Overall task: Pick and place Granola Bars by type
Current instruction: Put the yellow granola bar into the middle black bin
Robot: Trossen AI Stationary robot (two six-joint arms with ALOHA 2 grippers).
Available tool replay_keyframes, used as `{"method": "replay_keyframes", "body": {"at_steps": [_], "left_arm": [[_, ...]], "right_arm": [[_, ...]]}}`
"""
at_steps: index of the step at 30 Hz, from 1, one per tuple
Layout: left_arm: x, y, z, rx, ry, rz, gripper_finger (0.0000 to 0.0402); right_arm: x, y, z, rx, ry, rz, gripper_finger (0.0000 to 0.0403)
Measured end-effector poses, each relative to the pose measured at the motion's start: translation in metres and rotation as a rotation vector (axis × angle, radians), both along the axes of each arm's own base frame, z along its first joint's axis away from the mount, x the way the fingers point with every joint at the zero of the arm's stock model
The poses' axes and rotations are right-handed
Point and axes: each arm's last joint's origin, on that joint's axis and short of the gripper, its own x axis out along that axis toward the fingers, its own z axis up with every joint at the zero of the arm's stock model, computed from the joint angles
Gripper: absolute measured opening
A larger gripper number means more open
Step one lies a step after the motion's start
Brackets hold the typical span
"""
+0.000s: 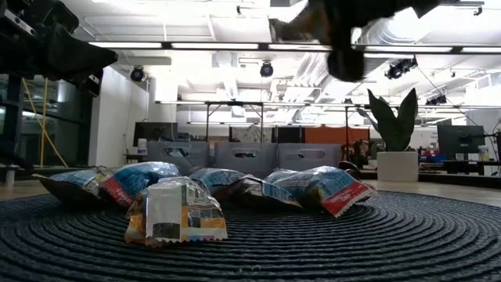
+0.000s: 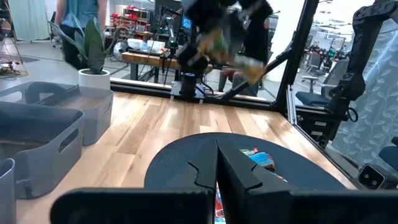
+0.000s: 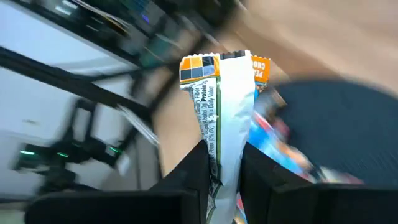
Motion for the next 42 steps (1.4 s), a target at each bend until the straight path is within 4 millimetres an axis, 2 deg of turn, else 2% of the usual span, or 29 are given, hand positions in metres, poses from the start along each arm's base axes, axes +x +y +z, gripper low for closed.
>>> {"method": "replay_keyframes", "body": {"at_steps": [5,14,25,29,34,38,42], "left_arm": [[0.000,0.000,0.000,0.000,0.000,0.000,0.0001],[0.000,0.000,0.000,0.000,0.000,0.000,0.0001],[0.000,0.000,0.000,0.000,0.000,0.000,0.0001],[0.000,0.000,0.000,0.000,0.000,0.000,0.0001],[0.000,0.000,0.000,0.000,0.000,0.000,0.0001],[0.000,0.000,0.000,0.000,0.000,0.000,0.0001],[0.000,0.000,0.000,0.000,0.000,0.000,0.0001]], "right_arm": [[0.004,-0.009,0.016,-0.047,-0.169,-0.008,0.0054],[0.006,-0.027,0.032,-0.077,-0.337,-0.050,0.0049],[0.004,-0.051,0.054,-0.140,-0.549,-0.241,0.0046],[0.008,-0.059,0.067,-0.189,-0.560,-0.266,0.0046],[0.025,-0.071,0.093,-0.278,-0.513,-0.279,0.0049],[0.045,-0.089,0.107,-0.324,-0.376,-0.301,0.0048],[0.067,-0.114,0.106,-0.306,-0.228,-0.347,0.0045]]}}
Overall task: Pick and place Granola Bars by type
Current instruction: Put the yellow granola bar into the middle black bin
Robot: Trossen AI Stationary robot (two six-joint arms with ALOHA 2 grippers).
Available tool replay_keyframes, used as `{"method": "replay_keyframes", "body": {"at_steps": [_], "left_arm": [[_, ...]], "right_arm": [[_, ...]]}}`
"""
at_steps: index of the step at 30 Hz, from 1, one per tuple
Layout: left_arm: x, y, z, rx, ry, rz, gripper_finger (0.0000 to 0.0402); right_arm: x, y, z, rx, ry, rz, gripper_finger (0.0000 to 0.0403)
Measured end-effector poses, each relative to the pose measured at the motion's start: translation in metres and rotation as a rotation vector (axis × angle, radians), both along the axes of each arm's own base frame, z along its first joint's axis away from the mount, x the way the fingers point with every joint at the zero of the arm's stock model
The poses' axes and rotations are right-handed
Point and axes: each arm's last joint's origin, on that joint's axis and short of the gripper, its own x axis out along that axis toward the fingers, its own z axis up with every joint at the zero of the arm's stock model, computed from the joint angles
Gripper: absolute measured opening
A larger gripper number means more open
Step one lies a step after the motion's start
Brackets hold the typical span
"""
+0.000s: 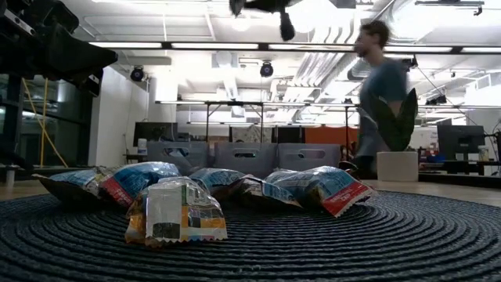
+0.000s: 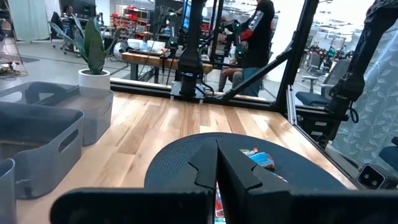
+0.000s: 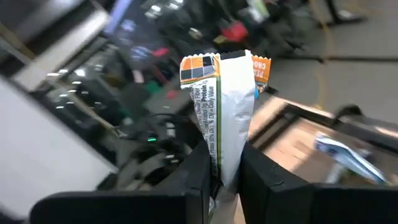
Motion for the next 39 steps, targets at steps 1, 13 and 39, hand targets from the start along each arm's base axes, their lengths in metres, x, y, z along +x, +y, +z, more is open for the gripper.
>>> {"method": "replay_keyframes", "body": {"at_steps": [1,13,39], "left_arm": [[0.000,0.000,0.000,0.000,0.000,0.000,0.0001],[0.000,0.000,0.000,0.000,0.000,0.000,0.0001],[0.000,0.000,0.000,0.000,0.000,0.000,0.0001]], "right_arm": [[0.005,-0.007,-0.002,0.020,0.027,-0.018,0.0045],[0.040,-0.103,-0.077,0.276,0.245,-0.125,0.0045],[0.023,-0.167,-0.165,0.425,0.541,-0.146,0.0045]]}}
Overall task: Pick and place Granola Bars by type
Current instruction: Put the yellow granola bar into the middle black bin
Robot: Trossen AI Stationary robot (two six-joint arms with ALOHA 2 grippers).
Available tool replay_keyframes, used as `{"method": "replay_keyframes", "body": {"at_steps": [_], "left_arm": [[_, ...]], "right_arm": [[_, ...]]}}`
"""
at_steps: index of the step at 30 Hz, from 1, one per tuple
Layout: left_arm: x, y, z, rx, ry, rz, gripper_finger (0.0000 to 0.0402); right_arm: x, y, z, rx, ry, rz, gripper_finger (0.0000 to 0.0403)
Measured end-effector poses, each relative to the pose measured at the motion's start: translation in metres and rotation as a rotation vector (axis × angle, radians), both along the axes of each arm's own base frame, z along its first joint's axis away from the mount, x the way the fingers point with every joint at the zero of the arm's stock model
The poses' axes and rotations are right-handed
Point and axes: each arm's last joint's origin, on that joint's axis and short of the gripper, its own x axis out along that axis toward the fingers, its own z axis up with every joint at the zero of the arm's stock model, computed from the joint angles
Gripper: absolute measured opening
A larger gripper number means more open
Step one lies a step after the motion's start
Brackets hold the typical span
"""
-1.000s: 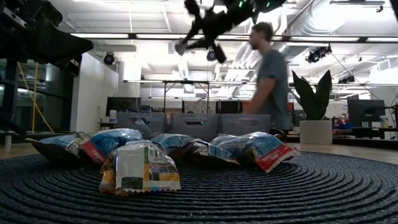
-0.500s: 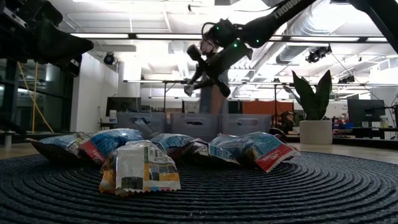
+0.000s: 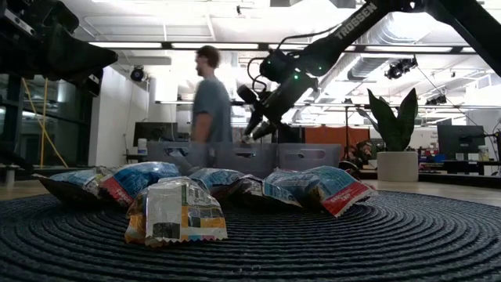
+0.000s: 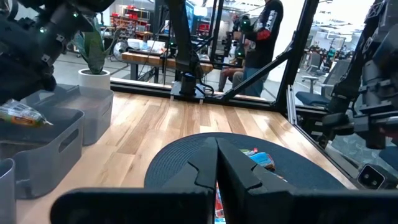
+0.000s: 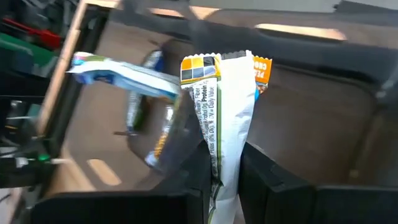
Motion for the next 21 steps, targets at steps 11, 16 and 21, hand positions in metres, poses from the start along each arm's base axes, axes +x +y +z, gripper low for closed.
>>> {"method": "replay_keyframes", "body": {"at_steps": [11,16,21], "left_arm": [[0.0000,0.0000,0.0000,0.000,-0.001,0.000,0.0001],[0.0000,0.0000,0.0000,0.000,0.000,0.000,0.0001],[0.0000,0.0000,0.0000,0.000,0.000,0.000,0.0001]], "right_arm": [[-0.0110,-0.0038,-0.0079,-0.011,0.112,0.056,0.0051],[-0.0111,-0.0039,-0.0079,-0.024,0.117,0.063,0.0066],[-0.0112,-0.0039,-0.0081,-0.031,0.121,0.070,0.0085]]}}
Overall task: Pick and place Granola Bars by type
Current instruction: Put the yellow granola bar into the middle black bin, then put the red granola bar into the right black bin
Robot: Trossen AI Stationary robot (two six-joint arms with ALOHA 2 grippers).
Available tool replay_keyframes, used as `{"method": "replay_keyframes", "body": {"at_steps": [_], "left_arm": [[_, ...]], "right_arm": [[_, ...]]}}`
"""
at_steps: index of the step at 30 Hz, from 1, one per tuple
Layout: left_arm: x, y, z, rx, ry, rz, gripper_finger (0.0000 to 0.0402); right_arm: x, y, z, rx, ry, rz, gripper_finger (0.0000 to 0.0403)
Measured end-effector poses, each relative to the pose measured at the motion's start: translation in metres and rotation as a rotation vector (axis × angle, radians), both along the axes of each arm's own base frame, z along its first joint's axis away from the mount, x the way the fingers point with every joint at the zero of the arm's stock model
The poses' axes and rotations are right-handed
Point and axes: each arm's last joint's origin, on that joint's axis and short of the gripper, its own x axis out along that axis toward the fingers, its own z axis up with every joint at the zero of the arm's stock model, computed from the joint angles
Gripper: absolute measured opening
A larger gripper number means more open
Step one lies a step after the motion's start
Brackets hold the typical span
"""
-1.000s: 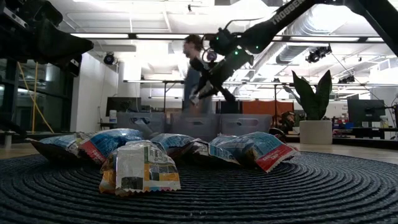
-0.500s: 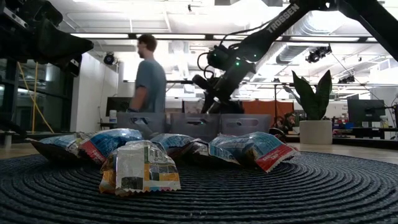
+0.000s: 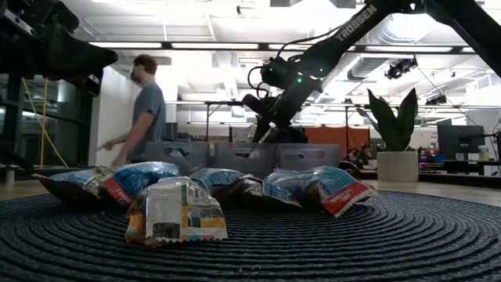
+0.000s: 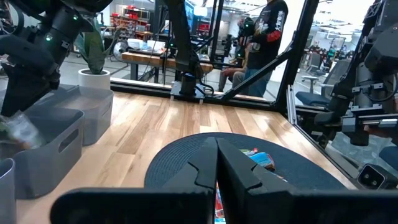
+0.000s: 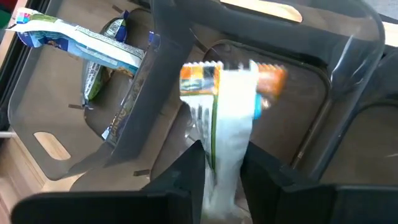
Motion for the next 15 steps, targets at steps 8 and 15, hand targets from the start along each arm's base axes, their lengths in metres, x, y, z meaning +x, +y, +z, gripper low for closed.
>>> {"method": "replay_keyframes", "body": {"at_steps": [8,15], "left_arm": [[0.0000,0.0000,0.0001,0.000,0.000,0.000,0.0001],[0.0000,0.0000,0.0000,0.000,0.000,0.000,0.0001]], "right_arm": [[-0.0002,0.0003,-0.0003,-0.016,0.008,0.028,0.0111],[0.0002,0.0017,0.0006,-0.031,-0.004,0.118,0.0129]]}}
